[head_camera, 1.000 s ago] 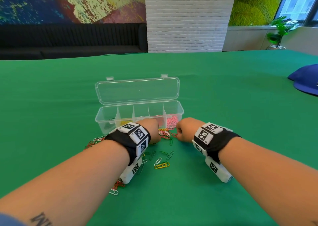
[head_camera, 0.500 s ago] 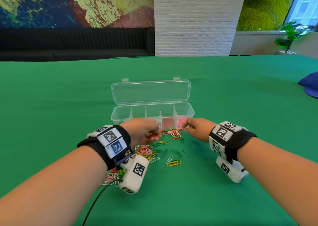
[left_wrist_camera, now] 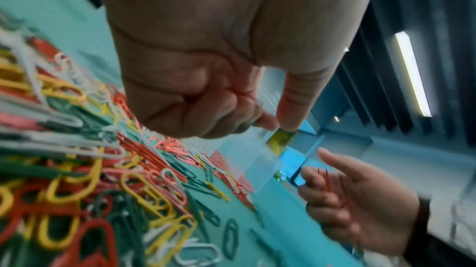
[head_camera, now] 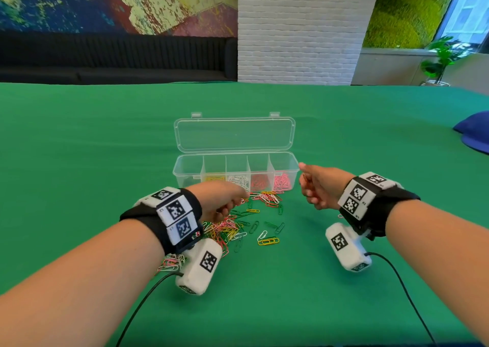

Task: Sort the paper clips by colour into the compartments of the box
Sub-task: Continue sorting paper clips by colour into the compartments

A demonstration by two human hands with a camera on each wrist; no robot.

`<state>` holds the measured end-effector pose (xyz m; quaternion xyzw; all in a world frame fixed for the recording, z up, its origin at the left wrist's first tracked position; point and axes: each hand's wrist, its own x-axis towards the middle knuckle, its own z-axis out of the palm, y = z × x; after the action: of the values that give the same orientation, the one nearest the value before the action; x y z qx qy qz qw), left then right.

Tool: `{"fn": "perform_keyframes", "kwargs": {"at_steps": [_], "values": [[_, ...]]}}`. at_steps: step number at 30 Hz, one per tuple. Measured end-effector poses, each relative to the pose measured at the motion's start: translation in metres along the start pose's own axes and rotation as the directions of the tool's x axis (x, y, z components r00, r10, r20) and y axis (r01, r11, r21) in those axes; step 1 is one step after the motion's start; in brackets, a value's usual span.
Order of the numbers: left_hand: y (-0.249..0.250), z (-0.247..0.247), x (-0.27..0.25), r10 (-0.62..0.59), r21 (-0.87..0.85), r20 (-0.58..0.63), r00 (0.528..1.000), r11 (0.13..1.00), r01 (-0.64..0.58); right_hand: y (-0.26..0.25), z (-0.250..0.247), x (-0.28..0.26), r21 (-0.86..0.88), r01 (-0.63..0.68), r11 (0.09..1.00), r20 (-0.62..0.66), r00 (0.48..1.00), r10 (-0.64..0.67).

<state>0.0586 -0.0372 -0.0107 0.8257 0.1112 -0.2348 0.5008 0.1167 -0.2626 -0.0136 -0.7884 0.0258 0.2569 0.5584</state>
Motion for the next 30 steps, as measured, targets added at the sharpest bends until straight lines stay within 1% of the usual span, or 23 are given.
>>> {"fn": "perform_keyframes", "kwargs": {"at_steps": [2,4,6,7,9,10,11,13,15,18,20,23,27,30], "values": [[0.002,0.004,0.005,0.035,0.234,-0.019,0.999,0.972,-0.03,-0.002,0.005,0.001,-0.16,-0.002,0.987,-0.062,0.998,-0.008],[0.005,0.007,0.007,0.107,0.431,-0.037,0.994,0.899,-0.081,-0.004,0.01,0.001,-0.325,-0.024,0.945,-0.075,0.997,0.0],[0.01,0.01,0.007,0.2,0.568,-0.069,0.977,0.814,-0.126,-0.007,0.014,0.0,-0.424,-0.047,0.904,-0.091,0.996,0.009],[0.013,0.012,0.007,0.238,0.615,-0.069,0.969,0.774,-0.147,-0.009,0.015,-0.001,-0.5,-0.042,0.865,-0.1,0.995,-0.009],[0.019,0.017,0.009,0.27,0.668,-0.047,0.962,0.724,-0.171,-0.01,0.017,-0.002,-0.699,0.012,0.715,-0.097,0.989,-0.11],[0.021,0.018,0.01,0.276,0.684,-0.041,0.96,0.708,-0.174,-0.009,0.018,-0.002,-0.771,0.049,0.635,-0.077,0.983,-0.168],[0.023,0.02,0.012,0.281,0.698,-0.041,0.959,0.694,-0.174,-0.009,0.019,-0.002,-0.814,0.08,0.576,-0.05,0.977,-0.206],[0.028,0.022,0.017,0.292,0.732,-0.042,0.955,0.66,-0.169,-0.007,0.022,0.001,-0.852,0.119,0.509,-0.002,0.973,-0.231],[0.031,0.026,0.023,0.294,0.76,-0.034,0.955,0.628,-0.166,-0.006,0.025,0.003,-0.885,0.124,0.448,0.026,0.975,-0.219],[0.035,0.031,0.029,0.277,0.803,-0.001,0.961,0.573,-0.164,-0.007,0.028,0.006,-0.911,0.127,0.391,0.055,0.98,-0.19],[0.035,0.033,0.031,0.262,0.832,0.023,0.965,0.53,-0.164,-0.008,0.029,0.008,-0.915,0.136,0.38,0.069,0.98,-0.185],[0.03,0.031,0.032,0.278,0.848,0.028,0.96,0.502,-0.17,-0.008,0.028,0.009,-0.916,0.145,0.374,0.071,0.976,-0.205],[0.026,0.025,0.032,0.301,0.829,0.017,0.954,0.529,-0.181,-0.008,0.023,0.011,-0.917,0.143,0.373,0.047,0.966,-0.255],[0.027,0.025,0.033,0.32,0.824,0.009,0.947,0.534,-0.188,-0.01,0.026,0.015,-0.926,0.123,0.356,0.042,0.973,-0.226]]}}
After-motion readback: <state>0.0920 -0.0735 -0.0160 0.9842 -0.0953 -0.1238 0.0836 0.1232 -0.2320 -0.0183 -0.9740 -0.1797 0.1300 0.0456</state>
